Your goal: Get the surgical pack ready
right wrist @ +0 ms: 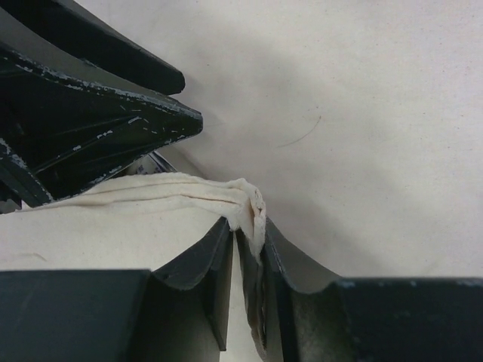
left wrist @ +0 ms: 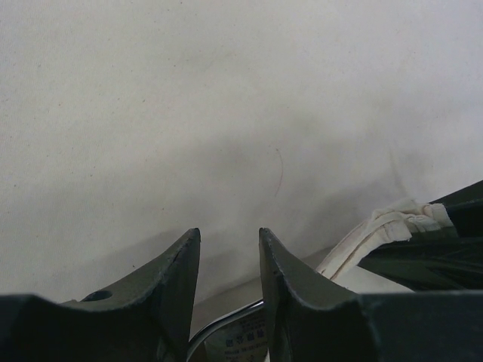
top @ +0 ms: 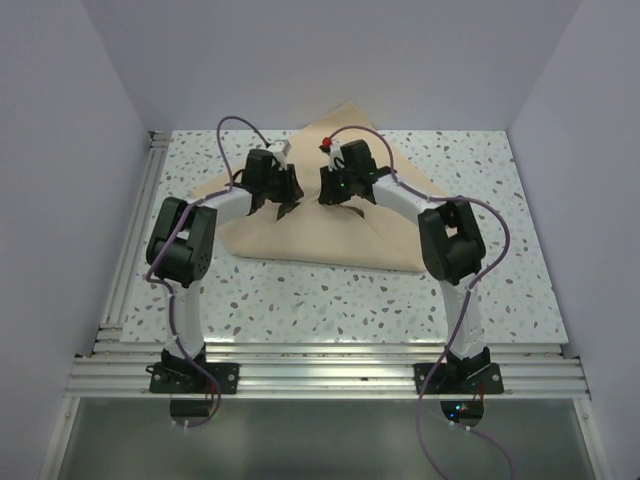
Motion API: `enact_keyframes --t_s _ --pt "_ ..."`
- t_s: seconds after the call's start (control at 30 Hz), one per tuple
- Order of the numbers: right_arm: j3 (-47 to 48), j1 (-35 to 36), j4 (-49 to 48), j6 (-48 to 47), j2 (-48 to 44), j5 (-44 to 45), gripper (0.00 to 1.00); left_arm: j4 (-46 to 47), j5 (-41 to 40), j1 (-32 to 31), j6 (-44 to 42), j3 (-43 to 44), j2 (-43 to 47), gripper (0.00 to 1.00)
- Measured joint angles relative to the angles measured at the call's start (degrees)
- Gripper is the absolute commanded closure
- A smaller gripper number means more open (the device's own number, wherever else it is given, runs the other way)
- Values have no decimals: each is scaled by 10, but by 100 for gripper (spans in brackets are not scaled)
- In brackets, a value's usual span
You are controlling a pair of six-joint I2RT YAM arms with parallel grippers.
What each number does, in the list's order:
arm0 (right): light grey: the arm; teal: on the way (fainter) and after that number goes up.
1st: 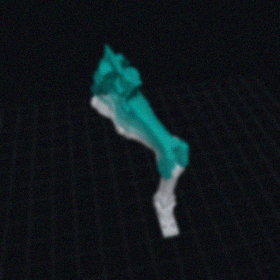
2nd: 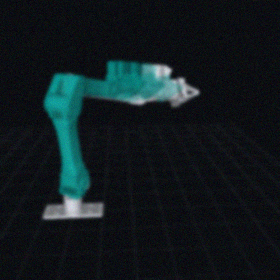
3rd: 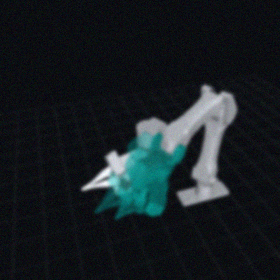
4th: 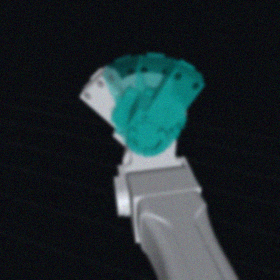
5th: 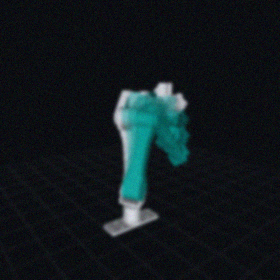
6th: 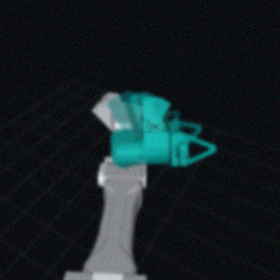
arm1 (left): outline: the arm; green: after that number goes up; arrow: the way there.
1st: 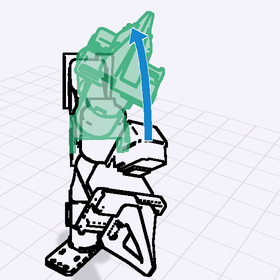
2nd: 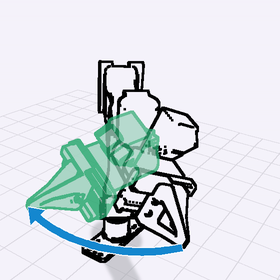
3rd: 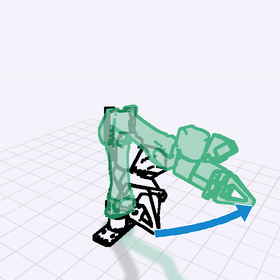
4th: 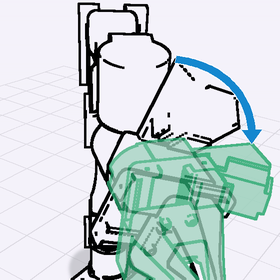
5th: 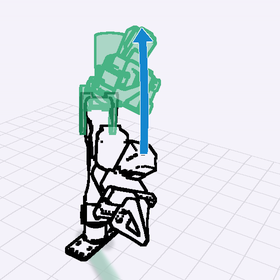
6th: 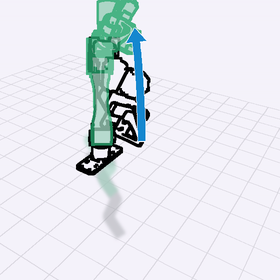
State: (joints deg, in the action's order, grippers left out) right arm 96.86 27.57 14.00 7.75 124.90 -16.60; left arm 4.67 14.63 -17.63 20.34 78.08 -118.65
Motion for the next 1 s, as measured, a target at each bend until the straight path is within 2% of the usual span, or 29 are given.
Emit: enact_keyframes --t_s 0.27,0.4,0.5,0.8,0.83,0.87,1.0 --pt "0 -15 -28 19 10 -34 66 -4 0 0 0 14 -16 60" --pt "0 -28 -47 36 23 -61 65 -9 0 2 0 18 -18 60" --pt "0 -38 -59 50 34 -85 69 -11 1 4 0 23 -19 60" --pt "5 -59 -100 96 61 -145 60 -12 5 10 0 28 -23 62" --pt "5 -59 -102 98 64 -147 61 -12 6 10 0 28 -23 62" --pt "6 -60 -104 101 66 -151 72 -13 6 10 0 28 -24 62" --pt "7 -61 -114 109 68 -169 94 -14 8 10 0 29 -24 62"
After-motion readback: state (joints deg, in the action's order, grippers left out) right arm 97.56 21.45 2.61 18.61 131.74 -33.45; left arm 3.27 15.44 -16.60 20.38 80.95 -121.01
